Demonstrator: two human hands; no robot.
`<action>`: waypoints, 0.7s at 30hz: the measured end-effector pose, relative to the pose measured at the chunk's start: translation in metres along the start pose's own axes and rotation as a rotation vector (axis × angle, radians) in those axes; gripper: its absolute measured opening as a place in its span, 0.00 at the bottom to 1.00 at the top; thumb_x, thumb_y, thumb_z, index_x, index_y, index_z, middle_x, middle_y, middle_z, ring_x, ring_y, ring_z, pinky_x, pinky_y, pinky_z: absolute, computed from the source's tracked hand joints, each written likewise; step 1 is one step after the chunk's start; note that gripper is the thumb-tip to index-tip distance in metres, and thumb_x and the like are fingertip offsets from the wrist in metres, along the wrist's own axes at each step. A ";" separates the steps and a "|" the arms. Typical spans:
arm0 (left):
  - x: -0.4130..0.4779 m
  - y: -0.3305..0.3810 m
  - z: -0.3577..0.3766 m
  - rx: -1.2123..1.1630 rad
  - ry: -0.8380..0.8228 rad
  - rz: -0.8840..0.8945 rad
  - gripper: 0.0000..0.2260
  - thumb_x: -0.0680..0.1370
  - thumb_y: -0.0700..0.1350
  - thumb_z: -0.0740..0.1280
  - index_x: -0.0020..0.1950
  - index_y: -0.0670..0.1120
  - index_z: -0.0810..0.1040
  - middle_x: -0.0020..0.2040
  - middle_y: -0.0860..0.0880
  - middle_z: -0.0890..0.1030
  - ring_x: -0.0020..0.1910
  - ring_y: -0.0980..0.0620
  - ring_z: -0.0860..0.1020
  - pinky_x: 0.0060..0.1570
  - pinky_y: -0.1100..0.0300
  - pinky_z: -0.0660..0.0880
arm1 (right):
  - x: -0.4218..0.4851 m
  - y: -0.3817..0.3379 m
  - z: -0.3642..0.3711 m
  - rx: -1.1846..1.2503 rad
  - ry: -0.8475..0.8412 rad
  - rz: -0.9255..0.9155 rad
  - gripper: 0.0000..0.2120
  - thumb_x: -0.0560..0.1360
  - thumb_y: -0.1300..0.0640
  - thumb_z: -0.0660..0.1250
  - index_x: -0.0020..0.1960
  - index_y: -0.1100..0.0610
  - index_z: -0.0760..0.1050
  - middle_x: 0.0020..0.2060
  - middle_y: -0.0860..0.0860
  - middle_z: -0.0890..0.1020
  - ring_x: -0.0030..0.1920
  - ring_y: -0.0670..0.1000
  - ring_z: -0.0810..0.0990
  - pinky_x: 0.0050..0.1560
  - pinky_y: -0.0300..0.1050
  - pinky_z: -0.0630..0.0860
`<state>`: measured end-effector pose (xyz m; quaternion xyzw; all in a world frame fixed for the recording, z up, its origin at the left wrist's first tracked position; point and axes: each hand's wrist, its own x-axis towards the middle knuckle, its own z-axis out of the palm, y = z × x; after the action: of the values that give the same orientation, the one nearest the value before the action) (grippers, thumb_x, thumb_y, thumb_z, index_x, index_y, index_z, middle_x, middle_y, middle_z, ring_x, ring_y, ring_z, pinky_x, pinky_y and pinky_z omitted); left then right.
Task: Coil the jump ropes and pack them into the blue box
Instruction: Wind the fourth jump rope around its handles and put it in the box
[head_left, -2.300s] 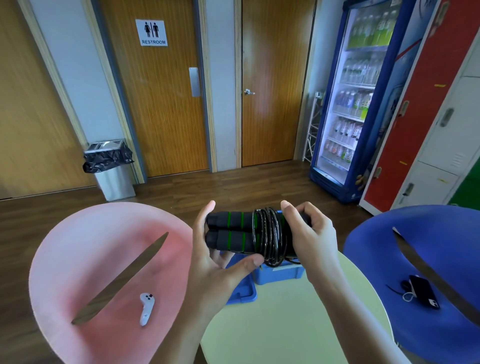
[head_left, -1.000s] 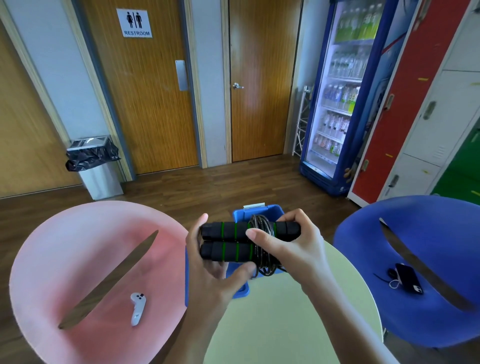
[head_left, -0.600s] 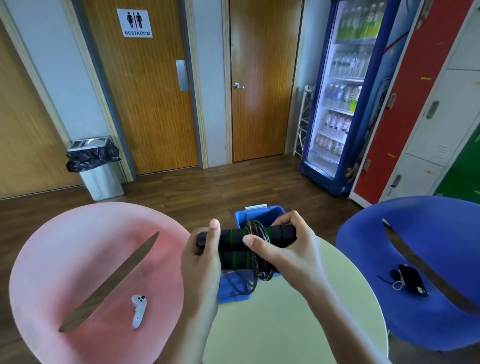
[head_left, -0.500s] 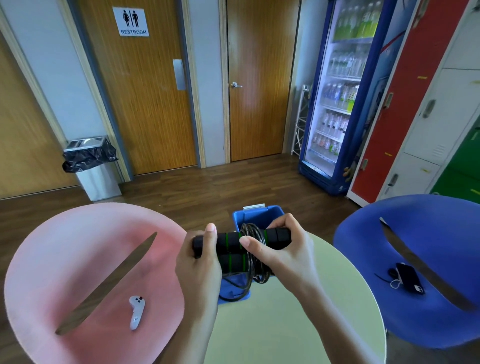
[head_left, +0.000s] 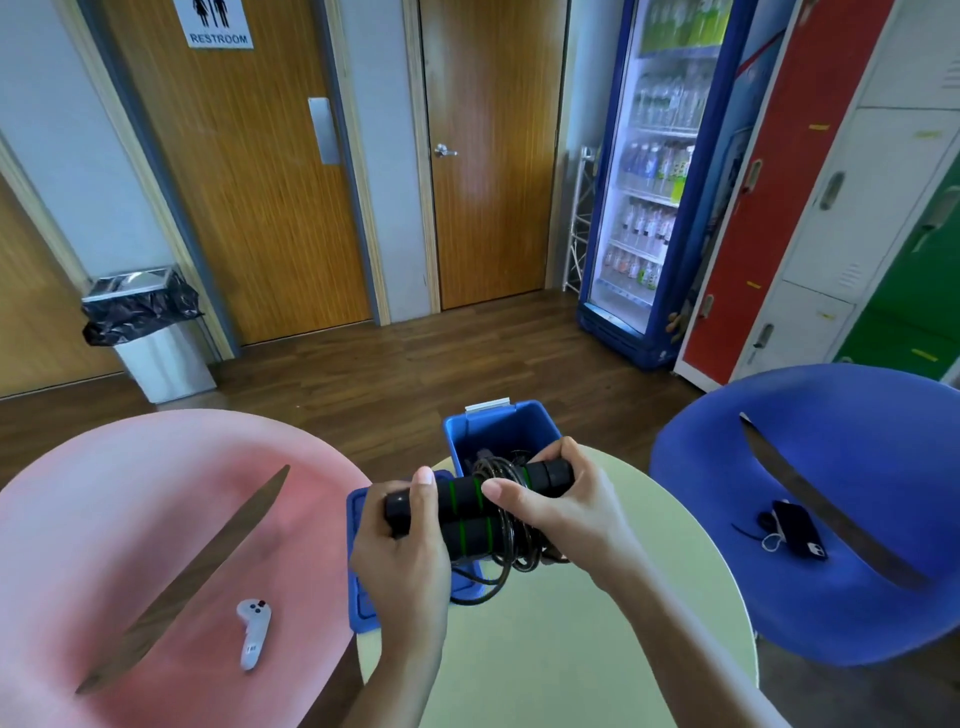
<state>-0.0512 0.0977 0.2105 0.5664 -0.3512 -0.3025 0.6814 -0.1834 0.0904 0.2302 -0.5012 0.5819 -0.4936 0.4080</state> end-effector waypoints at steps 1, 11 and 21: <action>-0.001 -0.002 0.005 0.003 -0.032 -0.022 0.12 0.78 0.45 0.68 0.34 0.46 0.73 0.28 0.56 0.76 0.29 0.61 0.73 0.36 0.65 0.70 | 0.005 0.002 -0.006 -0.011 -0.005 0.002 0.31 0.49 0.38 0.78 0.41 0.56 0.71 0.28 0.46 0.75 0.27 0.45 0.74 0.25 0.40 0.72; 0.034 -0.040 0.052 0.196 -0.720 -0.361 0.13 0.70 0.60 0.72 0.46 0.53 0.82 0.44 0.49 0.83 0.41 0.56 0.82 0.43 0.56 0.79 | 0.093 0.029 -0.075 -0.348 -0.255 -0.056 0.25 0.59 0.47 0.82 0.44 0.59 0.72 0.34 0.47 0.77 0.32 0.44 0.74 0.31 0.39 0.73; 0.049 -0.073 0.137 0.209 -0.792 -0.469 0.15 0.76 0.61 0.63 0.50 0.54 0.83 0.48 0.49 0.86 0.50 0.51 0.84 0.48 0.59 0.79 | 0.200 0.070 -0.094 -0.563 -0.549 -0.156 0.34 0.46 0.27 0.75 0.42 0.44 0.69 0.37 0.48 0.81 0.37 0.49 0.80 0.42 0.55 0.80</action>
<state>-0.1369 -0.0316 0.1610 0.5372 -0.4753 -0.6038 0.3477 -0.3201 -0.0902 0.1820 -0.7495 0.5240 -0.1920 0.3561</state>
